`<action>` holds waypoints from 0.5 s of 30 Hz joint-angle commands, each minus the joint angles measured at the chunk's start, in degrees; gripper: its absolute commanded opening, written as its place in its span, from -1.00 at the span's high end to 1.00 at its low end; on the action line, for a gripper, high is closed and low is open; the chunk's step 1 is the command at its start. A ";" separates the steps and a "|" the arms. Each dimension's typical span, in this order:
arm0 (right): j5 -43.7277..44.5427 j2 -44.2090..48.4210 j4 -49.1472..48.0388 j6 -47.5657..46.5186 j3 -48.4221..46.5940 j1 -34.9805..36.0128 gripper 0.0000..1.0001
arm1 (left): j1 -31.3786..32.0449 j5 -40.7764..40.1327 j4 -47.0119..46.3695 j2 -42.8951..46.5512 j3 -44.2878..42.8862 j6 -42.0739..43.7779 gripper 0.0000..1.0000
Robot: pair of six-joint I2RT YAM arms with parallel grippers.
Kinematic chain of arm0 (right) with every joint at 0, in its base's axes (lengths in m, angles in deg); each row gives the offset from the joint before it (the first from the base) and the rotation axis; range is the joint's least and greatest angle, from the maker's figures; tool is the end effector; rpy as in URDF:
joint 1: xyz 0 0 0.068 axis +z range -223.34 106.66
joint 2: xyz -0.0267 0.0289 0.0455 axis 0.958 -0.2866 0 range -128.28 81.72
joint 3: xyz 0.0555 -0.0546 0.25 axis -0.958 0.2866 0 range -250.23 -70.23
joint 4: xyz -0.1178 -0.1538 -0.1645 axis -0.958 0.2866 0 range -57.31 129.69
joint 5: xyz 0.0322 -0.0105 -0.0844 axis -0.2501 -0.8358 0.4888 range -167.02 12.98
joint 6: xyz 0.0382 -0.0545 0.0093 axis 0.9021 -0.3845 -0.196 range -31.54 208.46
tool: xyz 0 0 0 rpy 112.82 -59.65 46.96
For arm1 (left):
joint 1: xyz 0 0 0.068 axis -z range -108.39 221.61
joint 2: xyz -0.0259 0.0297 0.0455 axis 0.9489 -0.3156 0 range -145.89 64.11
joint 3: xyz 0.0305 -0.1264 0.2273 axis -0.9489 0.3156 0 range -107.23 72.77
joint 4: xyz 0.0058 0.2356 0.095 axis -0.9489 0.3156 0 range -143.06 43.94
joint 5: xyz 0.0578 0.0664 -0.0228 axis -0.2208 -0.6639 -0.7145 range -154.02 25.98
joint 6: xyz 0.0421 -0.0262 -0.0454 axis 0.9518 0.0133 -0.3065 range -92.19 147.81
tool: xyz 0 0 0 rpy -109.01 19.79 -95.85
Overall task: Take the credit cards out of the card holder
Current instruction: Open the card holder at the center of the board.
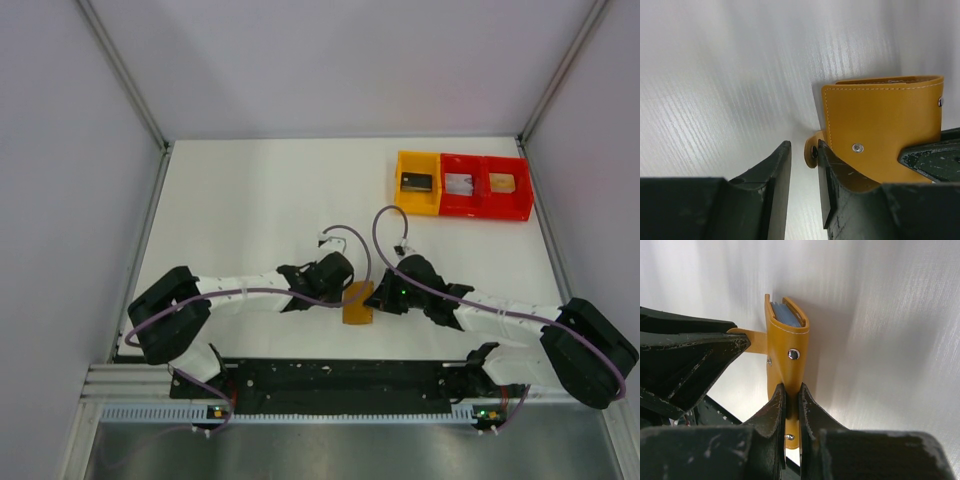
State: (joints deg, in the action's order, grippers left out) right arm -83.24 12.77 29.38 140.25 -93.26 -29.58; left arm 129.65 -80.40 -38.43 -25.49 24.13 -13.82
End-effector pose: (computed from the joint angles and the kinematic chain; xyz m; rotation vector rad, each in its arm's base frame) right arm 0.1629 0.1640 0.1344 0.1161 2.5098 0.9081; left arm 0.1757 -0.2529 0.1525 0.2485 2.5090 -0.3622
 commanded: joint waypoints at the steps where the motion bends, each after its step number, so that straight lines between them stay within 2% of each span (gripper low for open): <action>1: 3.05 -0.66 3.93 -3.27 0.26 0.44 1.00 | -0.91 -0.06 -2.50 -0.48 -0.93 -0.12 0.37; 7: 2.97 -0.84 3.75 -3.36 0.00 0.35 1.00 | -1.18 2.49 -3.29 -1.10 -0.40 -0.38 0.61; 13: 2.44 -2.50 1.73 -3.54 -0.61 0.35 1.00 | -1.70 4.25 -4.87 1.09 2.23 -1.44 0.66; 15: 2.53 -3.29 1.82 -4.06 -1.23 0.35 1.00 | -2.32 4.78 -5.49 1.88 3.20 -1.79 0.76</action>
State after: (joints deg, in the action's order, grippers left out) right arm -83.48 12.07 28.54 139.72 -93.35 -29.58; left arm 128.27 -77.08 -41.14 -26.11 25.11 -14.41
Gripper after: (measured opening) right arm 0.048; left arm 0.162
